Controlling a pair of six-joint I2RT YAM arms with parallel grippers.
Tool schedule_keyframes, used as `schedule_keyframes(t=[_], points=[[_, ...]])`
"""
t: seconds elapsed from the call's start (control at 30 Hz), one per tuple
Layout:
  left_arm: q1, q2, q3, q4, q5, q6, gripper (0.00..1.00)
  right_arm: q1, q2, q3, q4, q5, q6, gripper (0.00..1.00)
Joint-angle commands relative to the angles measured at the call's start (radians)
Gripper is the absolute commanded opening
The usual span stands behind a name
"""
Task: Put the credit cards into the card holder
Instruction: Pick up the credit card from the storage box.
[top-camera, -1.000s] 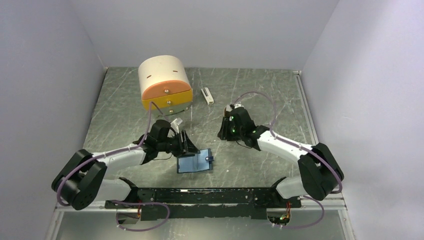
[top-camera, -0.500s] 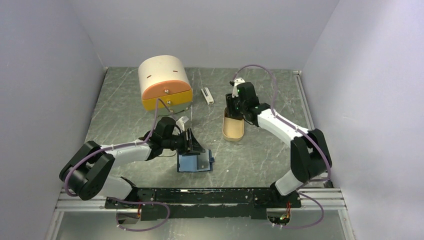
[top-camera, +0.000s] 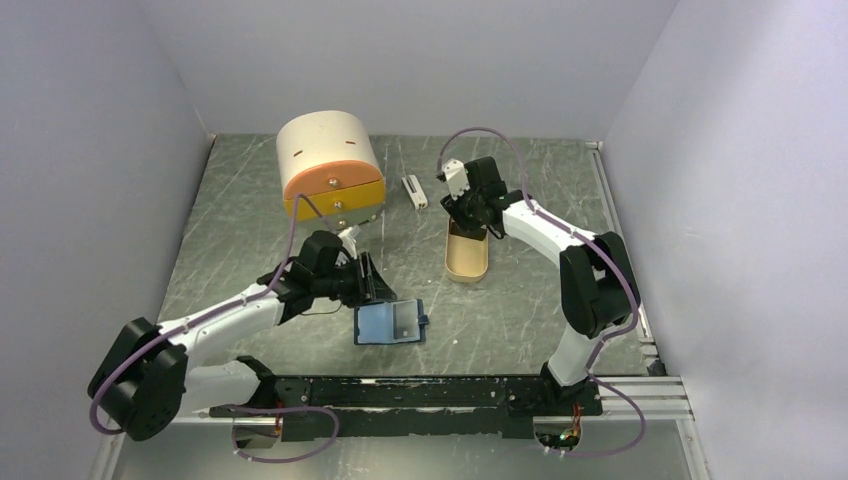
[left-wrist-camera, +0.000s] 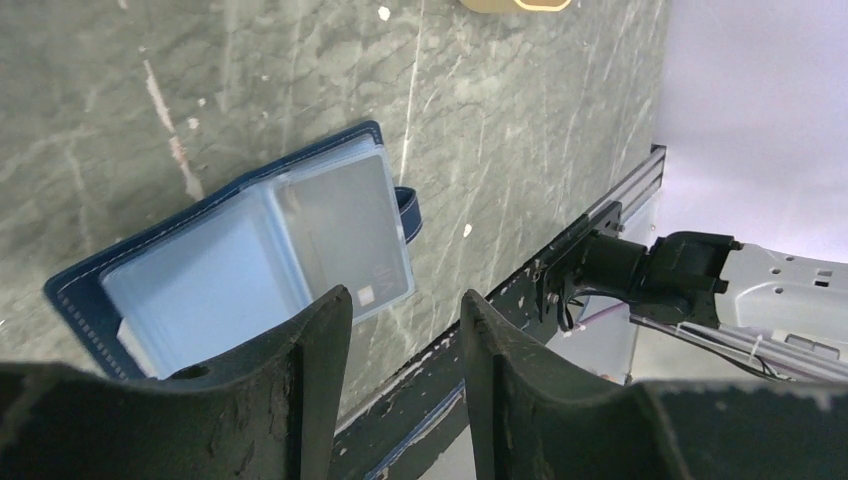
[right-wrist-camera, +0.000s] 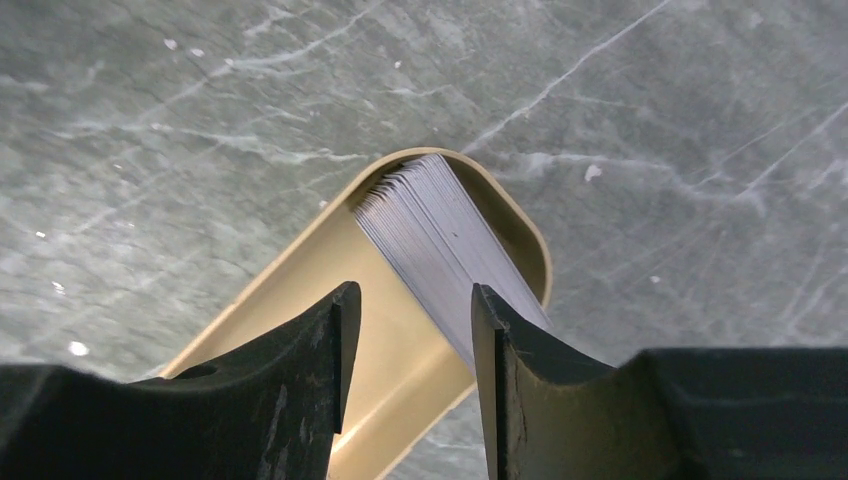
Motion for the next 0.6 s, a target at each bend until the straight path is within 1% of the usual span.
schedule_keyframes(t=[0.0,0.17,0.3,0.57], points=[[0.013,-0.080,0.013,-0.121,-0.091,0.033,0.50,0.003,-0.003,-0.019,0.028,0.050,-0.152,0.49],[0.024,-0.132,-0.024,-0.138,-0.096,0.015,0.49,0.025,-0.005,-0.063,0.096,0.086,-0.223,0.54],[0.025,-0.171,-0.048,-0.173,-0.109,0.008,0.49,0.035,0.007,-0.072,0.102,0.095,-0.264,0.55],[0.031,-0.223,-0.080,-0.185,-0.114,-0.001,0.49,0.080,0.024,-0.122,0.202,0.230,-0.333,0.56]])
